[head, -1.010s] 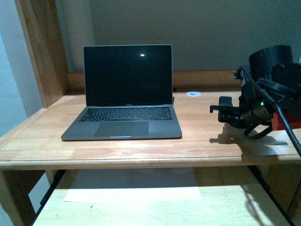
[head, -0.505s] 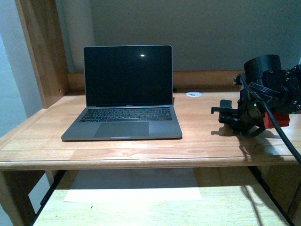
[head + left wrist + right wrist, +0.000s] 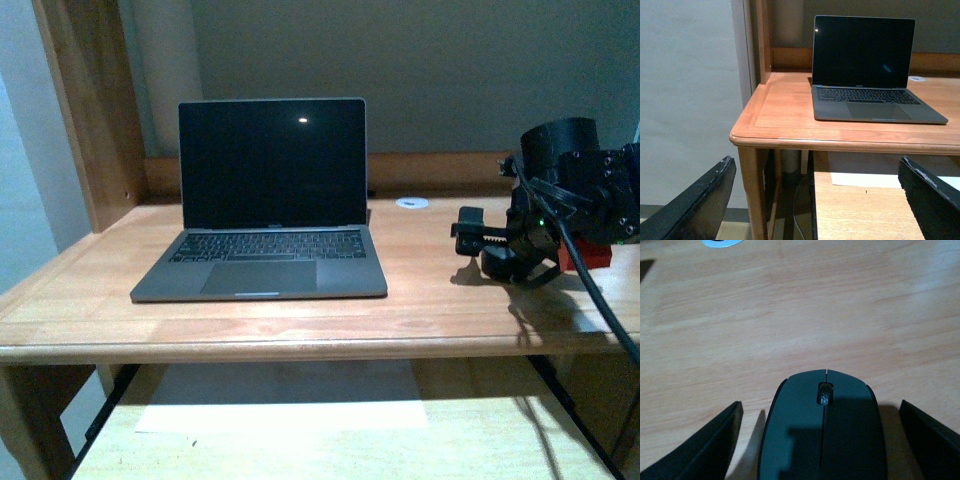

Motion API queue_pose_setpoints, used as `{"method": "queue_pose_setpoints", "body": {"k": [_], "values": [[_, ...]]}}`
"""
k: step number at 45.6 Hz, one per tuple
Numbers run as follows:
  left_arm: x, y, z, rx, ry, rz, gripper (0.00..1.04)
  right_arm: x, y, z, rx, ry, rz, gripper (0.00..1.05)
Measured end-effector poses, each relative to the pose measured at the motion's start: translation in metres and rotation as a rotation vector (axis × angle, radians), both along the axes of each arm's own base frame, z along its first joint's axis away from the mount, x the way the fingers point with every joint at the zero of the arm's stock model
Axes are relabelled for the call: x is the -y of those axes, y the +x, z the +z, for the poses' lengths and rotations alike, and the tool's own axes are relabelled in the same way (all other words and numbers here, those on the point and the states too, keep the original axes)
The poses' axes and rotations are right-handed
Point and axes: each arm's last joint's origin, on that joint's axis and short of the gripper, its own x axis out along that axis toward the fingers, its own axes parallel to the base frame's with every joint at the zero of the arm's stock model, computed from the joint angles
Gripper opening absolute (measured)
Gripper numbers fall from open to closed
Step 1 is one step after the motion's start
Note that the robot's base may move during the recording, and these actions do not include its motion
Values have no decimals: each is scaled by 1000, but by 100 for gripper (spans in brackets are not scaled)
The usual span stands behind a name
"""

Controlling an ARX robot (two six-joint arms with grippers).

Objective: Place mouse

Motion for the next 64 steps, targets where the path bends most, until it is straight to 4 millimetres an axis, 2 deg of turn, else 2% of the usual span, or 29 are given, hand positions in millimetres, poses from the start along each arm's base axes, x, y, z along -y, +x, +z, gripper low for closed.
{"method": "queue_pose_setpoints", "body": {"k": [2,10,13,16,18,22,25,27,35,51,60,64], "values": [[0,0,0,0,0,0,98,0,-3,1,9,3,5,100],[0,0,0,0,0,0,98,-7,-28,25,94,15,43,98],[0,0,0,0,0,0,98,-9,-39,36,130,26,70,98],[0,0,0,0,0,0,98,-15,-57,56,175,32,92,98],[0,0,0,0,0,0,98,-17,-62,69,210,34,98,98],[0,0,0,0,0,-1,98,-17,-74,85,432,-27,144,85],[0,0,0,0,0,0,98,-16,-89,82,469,-62,153,78],[0,0,0,0,0,2,98,-13,-106,74,478,-94,161,71],[0,0,0,0,0,0,98,2,-149,52,457,-139,150,49],[0,0,0,0,0,1,98,11,-226,54,494,-153,164,3],[0,0,0,0,0,1,98,26,-267,36,463,-163,148,2],[0,0,0,0,0,0,98,26,-284,30,436,-161,150,2]]}}
